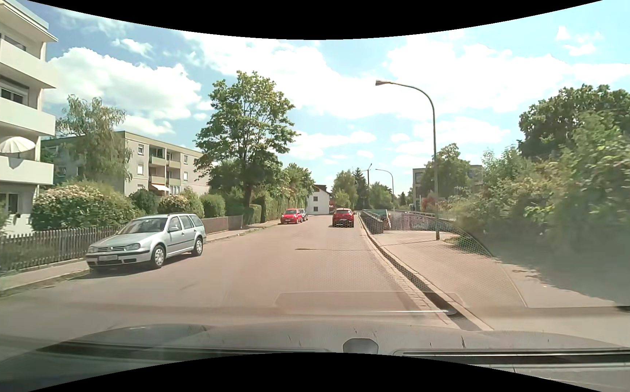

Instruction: Follow the waypoints while adhering to traffic rules and regulations

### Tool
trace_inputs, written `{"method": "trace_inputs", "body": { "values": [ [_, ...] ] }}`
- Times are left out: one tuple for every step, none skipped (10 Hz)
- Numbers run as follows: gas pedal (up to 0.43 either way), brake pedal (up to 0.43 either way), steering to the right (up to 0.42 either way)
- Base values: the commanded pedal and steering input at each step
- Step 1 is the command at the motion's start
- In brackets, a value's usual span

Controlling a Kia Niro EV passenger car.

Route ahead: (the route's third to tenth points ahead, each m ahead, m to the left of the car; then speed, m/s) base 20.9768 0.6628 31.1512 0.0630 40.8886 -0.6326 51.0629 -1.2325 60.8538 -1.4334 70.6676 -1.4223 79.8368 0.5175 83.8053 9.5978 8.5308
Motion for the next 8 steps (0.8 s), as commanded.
{"method": "trace_inputs", "body": {
  "values": [
    [0.039,0.006,0.001],
    [0.039,0.006,0.001],
    [0.039,0.006,0.001],
    [0.039,0.006,0.001],
    [0.039,0.006,0.001],
    [0.039,0.006,0.004],
    [0.039,0.006,0.006],
    [0.039,0.006,0.008]
  ]
}}
